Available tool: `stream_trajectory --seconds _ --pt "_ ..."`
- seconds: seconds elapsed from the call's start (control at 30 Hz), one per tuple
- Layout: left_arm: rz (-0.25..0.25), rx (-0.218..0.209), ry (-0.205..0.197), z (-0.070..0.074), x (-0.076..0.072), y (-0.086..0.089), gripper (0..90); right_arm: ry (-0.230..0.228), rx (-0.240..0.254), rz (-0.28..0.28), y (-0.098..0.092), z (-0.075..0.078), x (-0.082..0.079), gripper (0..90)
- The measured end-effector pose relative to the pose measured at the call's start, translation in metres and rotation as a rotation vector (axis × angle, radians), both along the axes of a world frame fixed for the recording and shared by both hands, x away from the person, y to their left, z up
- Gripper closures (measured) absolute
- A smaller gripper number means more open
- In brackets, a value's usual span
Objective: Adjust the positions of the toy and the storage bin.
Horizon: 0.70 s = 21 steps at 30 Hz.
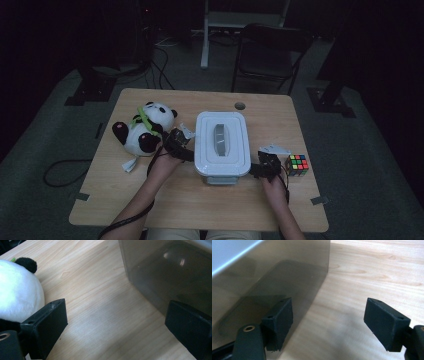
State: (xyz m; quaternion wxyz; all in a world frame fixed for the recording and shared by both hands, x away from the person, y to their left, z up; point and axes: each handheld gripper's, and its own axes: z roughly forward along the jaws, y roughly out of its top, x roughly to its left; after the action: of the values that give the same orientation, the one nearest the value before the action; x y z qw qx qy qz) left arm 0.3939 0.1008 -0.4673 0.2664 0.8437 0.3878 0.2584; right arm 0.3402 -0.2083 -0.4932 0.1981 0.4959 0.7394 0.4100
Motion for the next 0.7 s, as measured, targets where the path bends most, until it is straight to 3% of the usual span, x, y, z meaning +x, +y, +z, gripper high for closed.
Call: stream_trajectory --seconds 0.2,0.3,0.37,0.43,0.7 --pt "-0.025 -0.004 -0.014 0.002 -0.015 -0.002 5.4 0.001 0.001 0.016 -0.002 0.0 -0.026 23.2" --pt "-0.037 0.005 -0.013 0.004 -0.014 -0.002 5.4 0.013 0.0 0.024 -0.003 -0.003 -0.035 23.2" --pt "-0.034 -0.024 -0.007 0.004 -0.012 -0.001 5.4 0.018 -0.009 0.036 -0.002 -0.005 -0.041 23.0" --pt "-0.037 -0.026 -0.002 0.003 -0.009 0.001 5.3 0.023 -0.006 0.048 -0.002 -0.007 -0.044 22.9" --pt "0.028 -0.009 -0.008 -0.001 -0.004 0.013 5.1 -0.025 0.026 0.069 0.004 -0.009 -0.052 17.9"
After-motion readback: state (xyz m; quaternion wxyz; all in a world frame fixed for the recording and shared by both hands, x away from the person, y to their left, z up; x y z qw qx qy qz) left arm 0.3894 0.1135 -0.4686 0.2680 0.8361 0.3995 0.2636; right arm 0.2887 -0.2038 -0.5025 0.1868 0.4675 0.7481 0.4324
